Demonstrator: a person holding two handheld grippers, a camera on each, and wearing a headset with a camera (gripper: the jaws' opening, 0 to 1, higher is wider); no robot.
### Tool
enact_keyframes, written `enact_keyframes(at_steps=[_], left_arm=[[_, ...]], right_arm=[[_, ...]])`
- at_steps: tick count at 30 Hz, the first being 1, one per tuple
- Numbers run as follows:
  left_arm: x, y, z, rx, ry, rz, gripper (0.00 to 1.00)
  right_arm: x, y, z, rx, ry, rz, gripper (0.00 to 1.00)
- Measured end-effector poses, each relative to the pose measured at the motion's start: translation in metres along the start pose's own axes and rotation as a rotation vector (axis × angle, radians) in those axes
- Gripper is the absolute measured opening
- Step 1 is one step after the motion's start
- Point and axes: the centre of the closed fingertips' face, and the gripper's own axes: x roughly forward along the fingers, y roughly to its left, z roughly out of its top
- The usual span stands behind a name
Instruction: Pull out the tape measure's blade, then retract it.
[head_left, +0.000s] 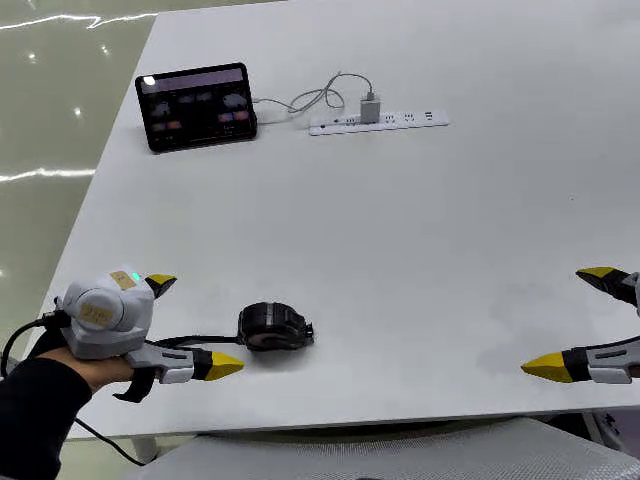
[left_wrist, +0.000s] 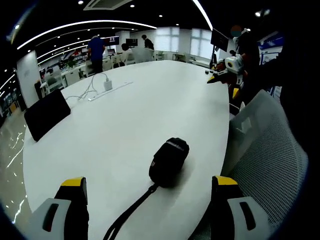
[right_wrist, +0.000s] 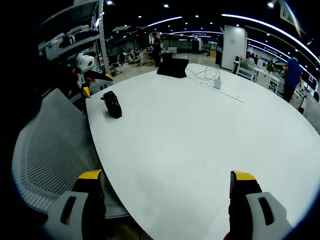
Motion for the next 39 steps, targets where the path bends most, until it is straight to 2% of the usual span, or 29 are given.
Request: enact_keyframes(at_steps=[11,18,21,22,24,28,32,39], left_arm=[[0.021,-0.005,0.007,0.199,0.103,-0.098,0.92],[0.039,-0.019,0.009,0.296,0.159,-0.171,0.82],[0.047,-0.021,0.009,0.320,0.173,-0.197,0.76],[0.049,-0.024,0.008,0.334,0.185,-0.223,0.71],[0.053,-0.027,0.007,0.365,0.202,-0.228,0.64],[0.061,-0.030,0.005,0.402,0.228,-0.255,0.58],[0.066,-0.031,0.005,0.422,0.246,-0.262,0.53],[0.075,-0.040,0.002,0.455,0.281,-0.296,0.41]], right_arm=[[0.027,0.013,0.022,-0.079,-0.028,0.063,1.00],[0.044,0.023,0.038,-0.109,-0.039,0.093,1.00],[0.051,0.031,0.043,-0.134,-0.037,0.116,1.00],[0.054,0.033,0.044,-0.141,-0.038,0.124,1.00],[0.059,0.038,0.047,-0.157,-0.038,0.140,1.00],[0.070,0.050,0.054,-0.198,-0.036,0.184,1.00],[0.080,0.060,0.059,-0.233,-0.032,0.219,0.99],[0.104,0.079,0.076,-0.280,-0.051,0.285,0.94]])
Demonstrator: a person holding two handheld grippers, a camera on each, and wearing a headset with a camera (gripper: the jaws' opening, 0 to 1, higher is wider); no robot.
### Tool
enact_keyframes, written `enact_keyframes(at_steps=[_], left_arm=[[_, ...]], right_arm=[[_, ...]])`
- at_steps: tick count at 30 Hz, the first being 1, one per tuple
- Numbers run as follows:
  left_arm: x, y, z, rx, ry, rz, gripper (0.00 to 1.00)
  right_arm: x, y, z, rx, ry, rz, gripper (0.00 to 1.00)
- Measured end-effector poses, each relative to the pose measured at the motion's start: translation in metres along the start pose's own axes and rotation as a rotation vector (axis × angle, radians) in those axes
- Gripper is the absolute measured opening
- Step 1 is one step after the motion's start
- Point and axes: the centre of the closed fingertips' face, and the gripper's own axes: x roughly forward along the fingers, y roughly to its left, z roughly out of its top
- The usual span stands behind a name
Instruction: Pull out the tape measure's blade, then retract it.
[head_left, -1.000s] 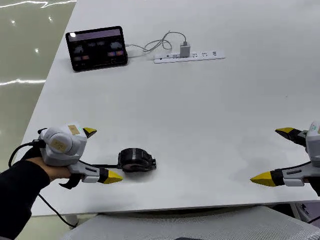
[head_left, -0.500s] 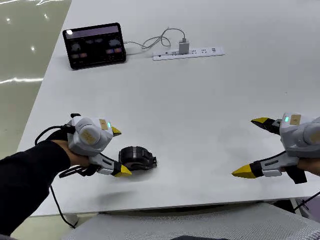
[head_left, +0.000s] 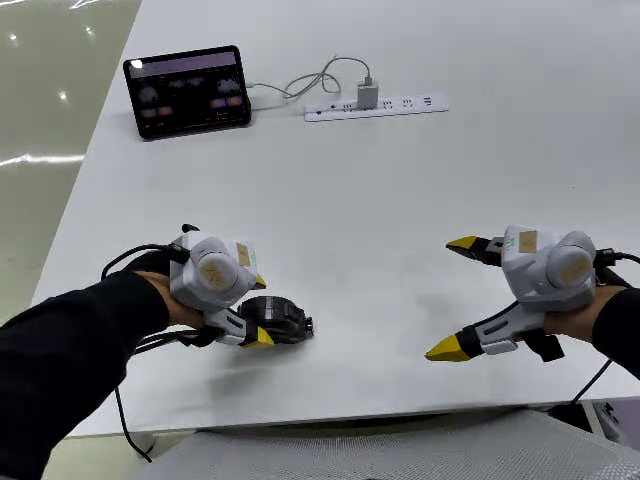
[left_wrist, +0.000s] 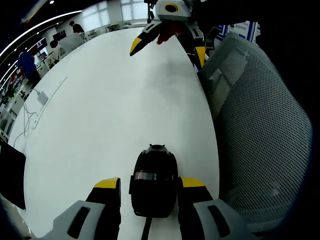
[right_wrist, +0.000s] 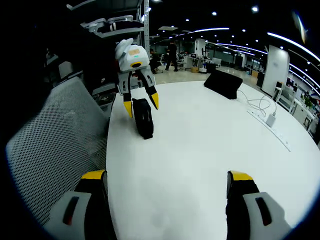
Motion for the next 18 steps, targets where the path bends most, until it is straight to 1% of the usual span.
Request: enact_keyframes(at_steps=[2,3,4,6,8,9,10,11,12,13,15,18], left_arm=[[0.003,-0.001,0.001,-0.007,0.007,-0.005,0.38],[0.003,-0.004,0.001,0.001,0.011,-0.023,0.34],[0.005,-0.006,0.000,0.010,0.016,-0.019,0.33],[0.005,-0.004,-0.001,-0.010,0.015,-0.010,0.33],[0.004,-0.003,-0.001,-0.013,0.000,-0.010,0.33],[0.004,-0.003,-0.001,-0.008,0.000,-0.012,0.32],[0.005,-0.004,-0.001,0.009,0.005,-0.011,0.32],[0.005,-0.005,-0.001,0.021,0.012,-0.012,0.32],[0.006,-0.005,-0.001,0.026,0.015,-0.011,0.32],[0.005,-0.005,-0.001,0.028,0.016,-0.009,0.32],[0.005,-0.004,-0.001,0.025,0.013,-0.008,0.32],[0.005,-0.004,-0.001,0.028,0.011,-0.007,0.32]], right_arm=[[0.009,0.003,0.005,-0.014,-0.002,0.023,0.92],[0.013,0.005,0.007,-0.019,-0.005,0.032,0.91],[0.018,0.006,0.009,-0.025,-0.008,0.040,0.90],[0.024,0.007,0.012,-0.036,-0.011,0.054,0.88],[0.032,0.009,0.017,-0.044,-0.015,0.068,0.87],[0.036,0.010,0.020,-0.047,-0.017,0.076,0.85],[0.040,0.010,0.021,-0.046,-0.022,0.078,0.84],[0.044,0.012,0.022,-0.046,-0.024,0.091,0.82],[0.049,0.016,0.022,-0.053,-0.016,0.115,0.81],[0.053,0.016,0.023,-0.054,-0.015,0.116,0.80],[0.063,0.018,0.028,-0.034,-0.023,0.134,0.79],[0.076,0.021,0.031,-0.050,-0.022,0.145,0.72]])
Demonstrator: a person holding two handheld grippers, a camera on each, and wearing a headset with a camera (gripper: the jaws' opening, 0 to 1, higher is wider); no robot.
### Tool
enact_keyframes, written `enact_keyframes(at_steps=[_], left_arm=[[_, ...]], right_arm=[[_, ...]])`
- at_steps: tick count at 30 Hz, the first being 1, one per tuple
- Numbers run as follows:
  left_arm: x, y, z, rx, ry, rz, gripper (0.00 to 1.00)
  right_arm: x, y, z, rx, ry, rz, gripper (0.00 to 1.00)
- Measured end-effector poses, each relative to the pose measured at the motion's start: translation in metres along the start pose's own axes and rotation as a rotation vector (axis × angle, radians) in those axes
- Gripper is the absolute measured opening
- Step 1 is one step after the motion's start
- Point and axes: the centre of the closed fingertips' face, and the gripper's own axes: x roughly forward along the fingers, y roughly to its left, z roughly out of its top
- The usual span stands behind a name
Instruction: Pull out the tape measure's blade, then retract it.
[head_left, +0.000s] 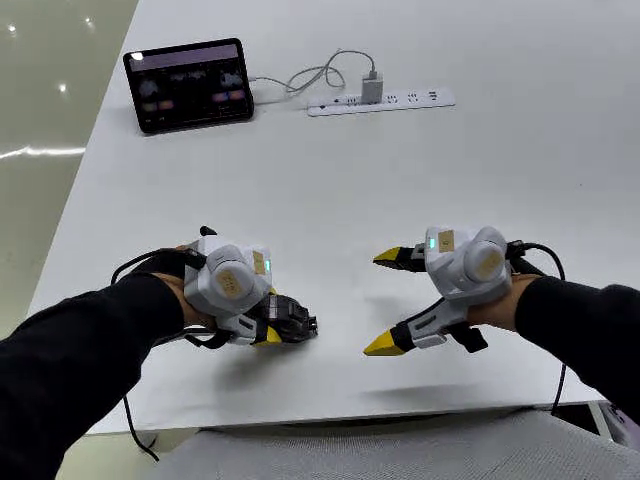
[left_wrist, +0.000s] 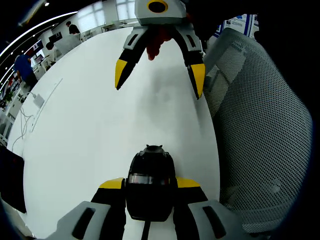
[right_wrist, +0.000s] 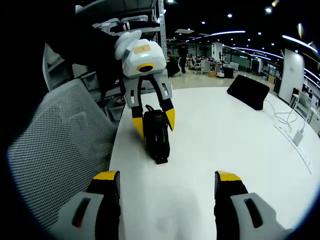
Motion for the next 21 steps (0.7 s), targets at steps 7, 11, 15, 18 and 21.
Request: enact_keyframes(at_steps=[7,11,15,18,21], left_arm=[[0.000,0.001,-0.001,-0.016,0.011,-0.016,0.32],[0.001,0.001,0.000,-0.025,0.013,-0.034,0.32],[0.001,0.000,-0.001,-0.030,0.008,-0.034,0.32],[0.001,0.000,-0.001,-0.035,0.002,-0.033,0.32],[0.001,0.000,-0.001,-0.039,0.000,-0.034,0.33]], right_arm=[[0.034,0.009,0.000,-0.085,0.046,0.047,0.57],[0.050,0.010,-0.004,-0.073,0.063,0.062,0.45],[0.059,0.012,-0.007,-0.091,0.082,0.074,0.36],[0.065,0.008,-0.007,-0.075,0.083,0.068,0.29],[0.071,0.011,-0.006,-0.093,0.088,0.072,0.23]])
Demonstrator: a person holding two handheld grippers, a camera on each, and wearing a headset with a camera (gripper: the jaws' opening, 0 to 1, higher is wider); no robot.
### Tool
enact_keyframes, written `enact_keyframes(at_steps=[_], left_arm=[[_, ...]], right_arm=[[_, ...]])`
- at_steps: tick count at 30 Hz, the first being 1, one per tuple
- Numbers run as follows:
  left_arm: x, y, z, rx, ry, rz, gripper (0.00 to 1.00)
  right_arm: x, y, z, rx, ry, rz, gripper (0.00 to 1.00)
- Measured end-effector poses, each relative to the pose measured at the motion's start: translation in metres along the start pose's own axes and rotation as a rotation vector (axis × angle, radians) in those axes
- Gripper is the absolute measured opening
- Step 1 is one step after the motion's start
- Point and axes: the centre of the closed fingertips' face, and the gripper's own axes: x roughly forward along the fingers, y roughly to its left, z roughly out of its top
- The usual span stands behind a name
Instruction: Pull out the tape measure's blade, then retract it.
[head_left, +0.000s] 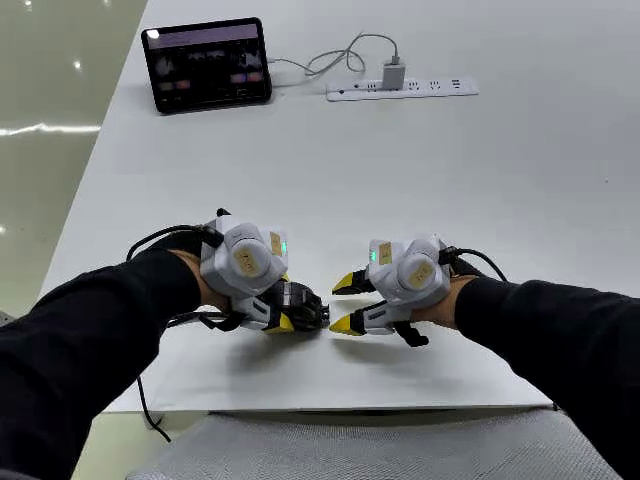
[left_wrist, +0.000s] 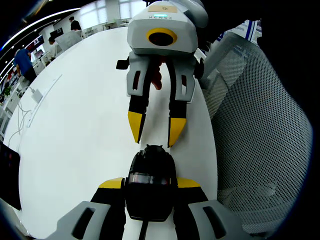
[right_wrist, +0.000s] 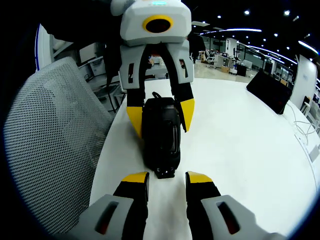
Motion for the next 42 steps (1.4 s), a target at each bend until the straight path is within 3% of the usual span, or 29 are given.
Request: enact_keyframes(at_steps=[7,11,17,33,42], left_arm=[[0.000,0.000,-0.001,-0.005,-0.002,-0.001,0.33],[0.000,0.000,-0.001,-0.009,-0.006,0.001,0.33],[-0.001,-0.001,-0.002,-0.002,-0.015,0.023,0.32],[-0.001,0.001,0.000,-0.025,-0.036,0.021,0.32],[0.000,0.002,0.001,-0.035,-0.047,0.020,0.32]], right_arm=[[0.009,0.002,0.002,-0.022,0.016,0.019,0.12],[0.009,0.002,0.000,-0.037,0.028,0.017,0.11],[0.009,0.002,-0.001,-0.004,0.064,0.018,0.08],[-0.002,-0.001,-0.011,-0.013,0.097,0.026,0.07],[-0.001,0.000,-0.011,-0.046,0.089,0.036,0.11]])
